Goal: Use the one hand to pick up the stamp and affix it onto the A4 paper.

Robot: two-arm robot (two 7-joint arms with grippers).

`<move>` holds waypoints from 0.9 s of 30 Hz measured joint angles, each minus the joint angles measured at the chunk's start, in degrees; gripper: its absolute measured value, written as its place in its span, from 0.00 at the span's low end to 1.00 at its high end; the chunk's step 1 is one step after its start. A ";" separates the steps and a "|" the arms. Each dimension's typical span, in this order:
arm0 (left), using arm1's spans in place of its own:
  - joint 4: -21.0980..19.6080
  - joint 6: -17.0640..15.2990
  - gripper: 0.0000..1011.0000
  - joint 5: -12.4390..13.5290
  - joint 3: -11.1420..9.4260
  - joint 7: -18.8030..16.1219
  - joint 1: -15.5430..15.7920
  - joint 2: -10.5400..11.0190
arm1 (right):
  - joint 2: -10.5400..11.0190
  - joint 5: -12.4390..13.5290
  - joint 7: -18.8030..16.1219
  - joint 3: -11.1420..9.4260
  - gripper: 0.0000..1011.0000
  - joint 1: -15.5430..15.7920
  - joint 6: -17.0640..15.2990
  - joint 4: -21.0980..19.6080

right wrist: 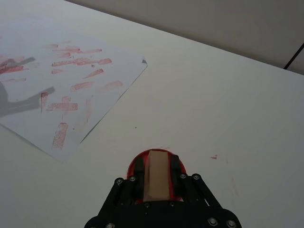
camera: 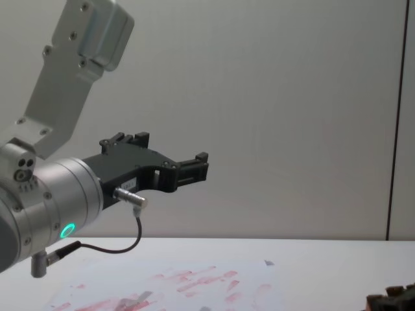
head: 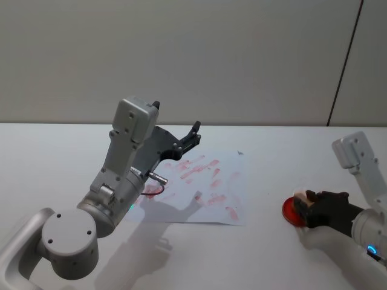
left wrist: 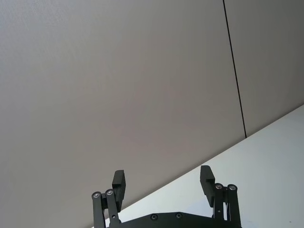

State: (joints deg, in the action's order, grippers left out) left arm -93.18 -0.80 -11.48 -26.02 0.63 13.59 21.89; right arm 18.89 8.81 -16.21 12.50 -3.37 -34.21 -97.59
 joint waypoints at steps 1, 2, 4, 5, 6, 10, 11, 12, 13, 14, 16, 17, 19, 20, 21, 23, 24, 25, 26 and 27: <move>0.00 0.00 0.99 0.00 0.00 0.00 0.00 0.00 | -0.01 -0.05 -0.02 0.02 0.30 0.00 0.02 0.04; 0.00 0.00 0.99 0.00 0.00 0.00 0.00 0.00 | -0.01 -0.10 -0.04 0.04 0.35 0.00 0.05 0.08; 0.00 0.00 0.99 0.00 0.00 0.00 0.00 0.00 | -0.02 -0.24 -0.08 0.09 0.41 0.00 0.11 0.20; 0.00 0.00 0.99 0.00 0.00 0.00 0.00 0.00 | -0.03 -0.30 -0.11 0.12 0.44 0.00 0.14 0.27; 0.00 0.00 0.99 0.00 0.00 0.00 0.00 0.00 | -0.03 -0.30 -0.11 0.12 0.47 0.00 0.14 0.27; 0.00 0.00 0.99 0.00 0.00 0.00 0.00 0.00 | -0.06 -0.48 -0.17 0.21 0.59 0.00 0.19 0.41; 0.00 0.00 0.99 0.00 0.00 0.00 0.00 0.00 | -0.06 -0.50 -0.17 0.22 0.64 0.00 0.20 0.43; 0.00 0.00 0.99 0.00 0.00 0.00 0.00 0.00 | -0.06 -0.52 -0.18 0.23 0.67 0.00 0.21 0.45; 0.00 0.00 0.99 0.00 0.00 0.00 0.00 0.00 | -0.07 -0.54 -0.19 0.24 0.69 0.00 0.22 0.46; 0.00 0.00 0.99 0.00 0.00 0.00 0.00 0.00 | -0.08 -0.57 -0.20 0.25 0.75 0.00 0.22 0.50; 0.00 0.00 0.99 0.00 0.00 0.00 0.00 0.00 | -0.09 -0.62 -0.20 0.26 0.78 0.00 0.23 0.52; 0.00 0.00 0.99 0.00 0.00 0.00 0.00 0.00 | -0.09 -0.63 -0.21 0.26 0.80 0.00 0.24 0.53; 0.00 0.00 0.99 0.00 0.00 0.00 0.00 0.00 | -0.10 -0.67 -0.23 0.28 0.87 0.00 0.25 0.56; 0.00 0.00 0.99 0.00 0.00 0.00 0.00 0.00 | -0.10 -0.69 -0.23 0.29 0.88 0.00 0.26 0.57; 0.00 0.00 0.99 0.00 0.00 0.00 0.00 0.00 | -0.10 -0.70 -0.24 0.29 0.92 0.00 0.26 0.58; 0.00 0.00 0.99 0.00 0.00 0.00 0.00 0.00 | -0.10 -0.72 -0.25 0.30 0.98 0.00 0.27 0.60; 0.00 0.00 0.99 0.00 0.00 0.00 0.00 0.00 | -0.10 -0.73 -0.25 0.31 0.99 0.00 0.28 0.60; 0.00 0.00 0.99 0.00 0.00 0.00 0.00 0.00 | -0.10 -0.74 -0.26 0.31 0.99 0.00 0.28 0.61; 0.00 0.00 0.99 0.00 0.00 0.00 0.00 0.00 | -0.10 -0.75 -0.27 0.32 0.99 0.00 0.29 0.62; 0.00 0.00 0.99 0.00 0.00 0.00 0.00 0.00 | -0.10 -0.75 -0.27 0.32 0.99 0.00 0.30 0.62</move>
State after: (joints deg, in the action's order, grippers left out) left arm -93.18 -0.80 -11.48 -26.02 0.63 13.59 21.89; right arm 18.78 8.06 -16.49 12.83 -3.36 -33.91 -96.96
